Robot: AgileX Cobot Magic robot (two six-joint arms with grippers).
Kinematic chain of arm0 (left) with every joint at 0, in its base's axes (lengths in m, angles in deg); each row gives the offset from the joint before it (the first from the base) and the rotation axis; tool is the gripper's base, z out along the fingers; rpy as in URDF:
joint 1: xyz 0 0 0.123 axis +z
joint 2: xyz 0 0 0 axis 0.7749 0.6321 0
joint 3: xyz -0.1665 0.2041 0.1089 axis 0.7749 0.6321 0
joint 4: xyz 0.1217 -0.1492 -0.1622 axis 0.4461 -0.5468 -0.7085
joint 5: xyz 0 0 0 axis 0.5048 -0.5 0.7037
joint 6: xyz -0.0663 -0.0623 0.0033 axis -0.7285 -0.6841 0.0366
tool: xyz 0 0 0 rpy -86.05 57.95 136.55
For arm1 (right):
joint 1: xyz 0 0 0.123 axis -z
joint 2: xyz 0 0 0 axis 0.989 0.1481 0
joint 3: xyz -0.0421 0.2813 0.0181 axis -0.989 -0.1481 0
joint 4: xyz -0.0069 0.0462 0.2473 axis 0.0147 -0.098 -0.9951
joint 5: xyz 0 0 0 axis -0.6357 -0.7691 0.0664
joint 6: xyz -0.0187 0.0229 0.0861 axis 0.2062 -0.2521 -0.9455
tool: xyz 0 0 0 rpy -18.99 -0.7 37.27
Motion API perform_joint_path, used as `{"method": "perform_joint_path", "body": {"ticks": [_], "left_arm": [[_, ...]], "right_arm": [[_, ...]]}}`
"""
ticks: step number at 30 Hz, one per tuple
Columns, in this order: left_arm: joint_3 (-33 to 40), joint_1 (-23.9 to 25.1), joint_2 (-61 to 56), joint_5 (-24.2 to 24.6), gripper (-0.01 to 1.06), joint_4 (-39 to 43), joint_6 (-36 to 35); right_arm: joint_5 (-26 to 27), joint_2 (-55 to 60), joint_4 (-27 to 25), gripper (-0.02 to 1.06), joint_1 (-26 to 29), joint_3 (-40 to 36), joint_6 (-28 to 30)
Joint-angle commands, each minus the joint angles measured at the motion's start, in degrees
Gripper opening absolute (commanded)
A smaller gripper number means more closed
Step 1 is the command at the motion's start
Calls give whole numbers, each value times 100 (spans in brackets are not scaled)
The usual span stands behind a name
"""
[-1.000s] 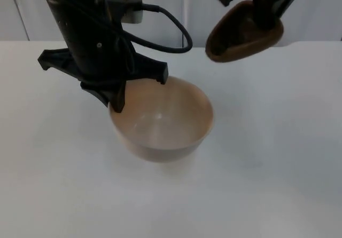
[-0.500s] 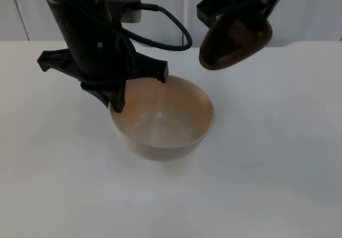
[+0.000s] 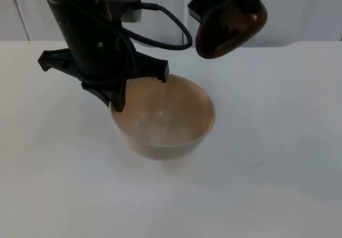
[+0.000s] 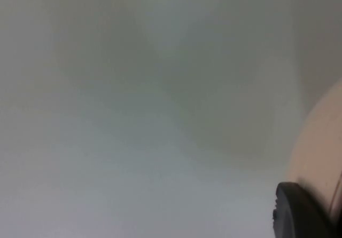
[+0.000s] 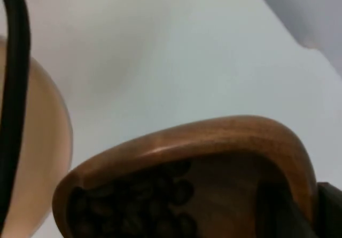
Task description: Pick up the bowl with the left hand and pour the coffee beans from the cup into the bowl with the right hand.
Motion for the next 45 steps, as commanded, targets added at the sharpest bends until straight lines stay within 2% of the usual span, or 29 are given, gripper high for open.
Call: {"method": "perform_joint_path", "body": {"ticks": [1, 6, 18, 45], "left_arm": [[31, -23, -30, -82, 0, 12, -48], [31, -23, -30, -82, 0, -3, -48], [31, -23, -30, -119, 0, -29, -48], [31, -23, -30, -119, 0, -41, -48]], "right_arm": [[2, -21, 309, 0, -94, 28, -34], [2, -21, 843, 0, -308, 28, -50], [2, -21, 1437, 0, -578, 28, -25], [2, -21, 1882, 0, -793, 28, 235]]}}
